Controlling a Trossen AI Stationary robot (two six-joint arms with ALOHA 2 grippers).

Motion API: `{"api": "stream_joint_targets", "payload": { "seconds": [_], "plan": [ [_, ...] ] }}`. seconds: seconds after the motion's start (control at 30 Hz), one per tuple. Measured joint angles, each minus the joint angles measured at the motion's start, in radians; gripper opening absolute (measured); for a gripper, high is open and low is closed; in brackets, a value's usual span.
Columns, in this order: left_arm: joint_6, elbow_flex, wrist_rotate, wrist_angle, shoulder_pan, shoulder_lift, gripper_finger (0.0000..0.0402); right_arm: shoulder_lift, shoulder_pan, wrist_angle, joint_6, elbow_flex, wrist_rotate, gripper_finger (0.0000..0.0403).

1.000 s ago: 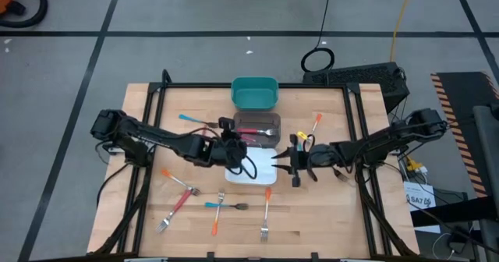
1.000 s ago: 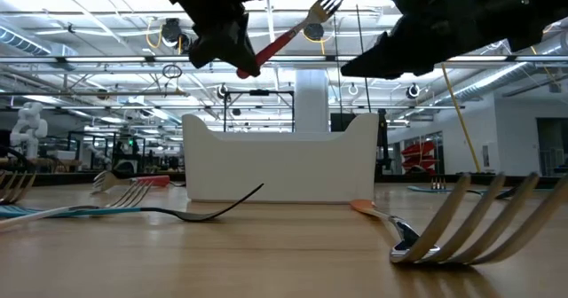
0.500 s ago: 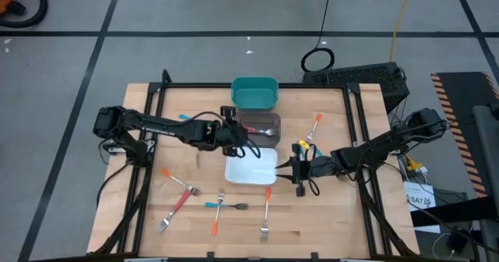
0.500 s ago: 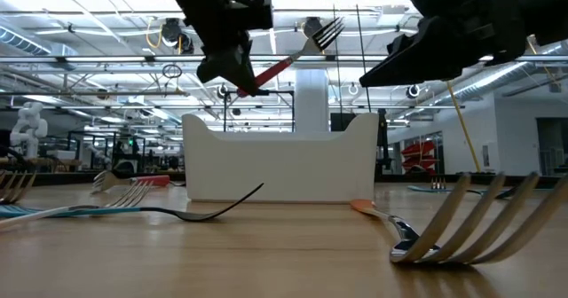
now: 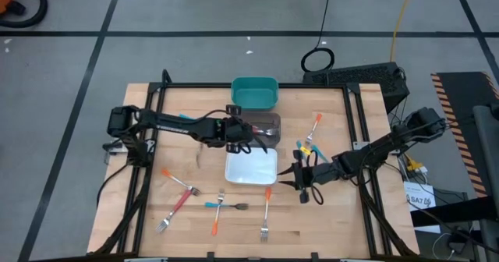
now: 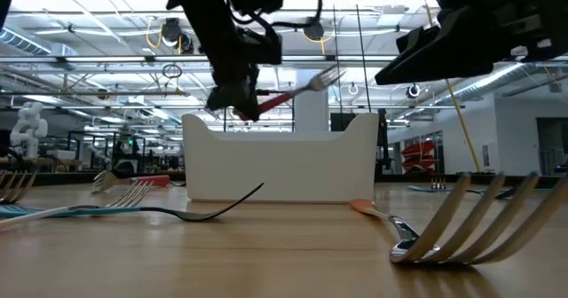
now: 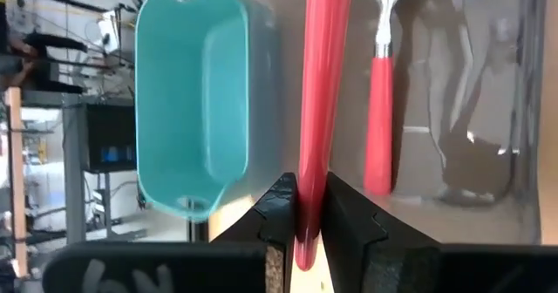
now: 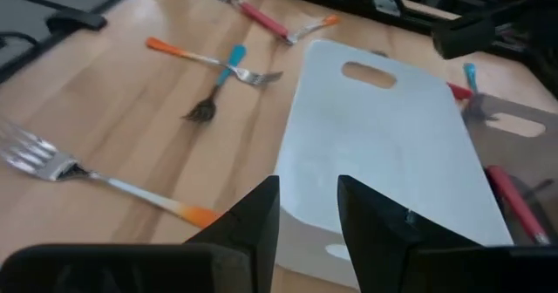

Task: Sort silverware by color (type)
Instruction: Put the top right pink fork into the black bin

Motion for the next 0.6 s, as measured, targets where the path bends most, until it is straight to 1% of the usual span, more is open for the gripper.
{"api": "stream_joint_targets", "payload": {
  "seconds": [0.07,0.13,0.23,0.4,0.5,0.6],
  "plan": [
    [0.023,0.018,-0.002,-0.043,0.000,0.016,0.0046,0.000,0.006,-0.003,0.000,0.000,0.013,0.0114],
    [0.037,0.063,-0.011,-0.065,-0.001,0.038,0.0046,0.000,0.006,-0.010,0.000,0.000,0.013,0.0114],
    [0.040,0.152,-0.062,-0.198,-0.001,0.069,0.0047,0.000,0.006,-0.016,0.001,0.000,0.013,0.0114],
    [0.024,0.323,-0.073,-0.388,0.008,0.131,0.0048,-0.007,0.006,-0.046,0.000,0.000,0.013,0.0114],
    [0.000,0.391,-0.075,-0.526,0.021,0.187,0.0048,-0.015,0.006,-0.068,0.016,0.000,0.014,0.0114],
    [-0.037,0.433,-0.074,-0.586,0.033,0.240,0.0048,-0.023,0.008,-0.093,0.034,0.000,0.014,0.0114]
  ]
}}
